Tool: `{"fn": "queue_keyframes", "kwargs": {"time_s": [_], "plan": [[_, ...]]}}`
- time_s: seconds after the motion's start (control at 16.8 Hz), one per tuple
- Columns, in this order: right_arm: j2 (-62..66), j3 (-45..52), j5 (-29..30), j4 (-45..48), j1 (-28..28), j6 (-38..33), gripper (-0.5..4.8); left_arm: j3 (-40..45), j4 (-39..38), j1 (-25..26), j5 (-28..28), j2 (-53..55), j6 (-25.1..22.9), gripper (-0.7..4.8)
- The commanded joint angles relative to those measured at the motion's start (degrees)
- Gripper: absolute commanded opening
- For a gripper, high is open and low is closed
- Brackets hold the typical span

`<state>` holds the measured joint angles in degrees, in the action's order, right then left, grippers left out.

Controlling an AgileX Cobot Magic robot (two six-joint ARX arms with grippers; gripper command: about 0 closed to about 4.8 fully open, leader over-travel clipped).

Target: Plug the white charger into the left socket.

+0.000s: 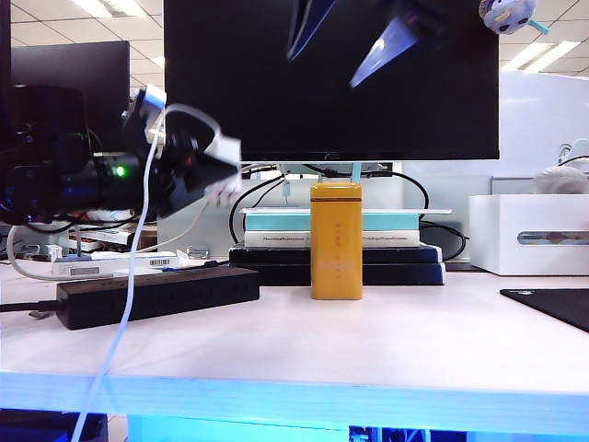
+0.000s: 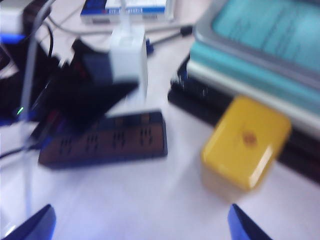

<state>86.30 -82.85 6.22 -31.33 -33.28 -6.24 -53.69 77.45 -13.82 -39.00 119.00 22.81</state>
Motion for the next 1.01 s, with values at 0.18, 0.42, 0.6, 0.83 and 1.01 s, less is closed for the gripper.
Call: {"fn": "queue_keyframes", "kwargs": {"time_s": [0.18, 0.42, 0.6, 0.83, 1.01], "plan": [[4.35, -0.24, 0.46, 17.16, -0.07, 4.87, 4.79, -0.17, 5.51, -1.01, -3.85, -0.85, 1.88, 2.44], [10.88, -0.24, 6.88, 25.73, -0.24, 5.51, 4.79, -0.17, 5.51, -1.31, -5.95, -0.85, 1.84, 2.45], [13.99, -0.22, 8.09, 29.18, -1.01, 5.4, 4.79, -0.17, 5.46, -1.31, -4.59, -0.85, 1.6, 2.45], [15.82, -0.17, 5.6, 33.42, -2.51, 5.22, 4.79, -0.2, 5.46, -1.33, -3.19, -0.87, 1.42, 2.45], [17.57, -0.17, 2.19, 34.75, -3.19, 4.76, 4.79, -0.17, 5.49, -1.33, -3.23, -0.9, 1.22, 2.45]]}}
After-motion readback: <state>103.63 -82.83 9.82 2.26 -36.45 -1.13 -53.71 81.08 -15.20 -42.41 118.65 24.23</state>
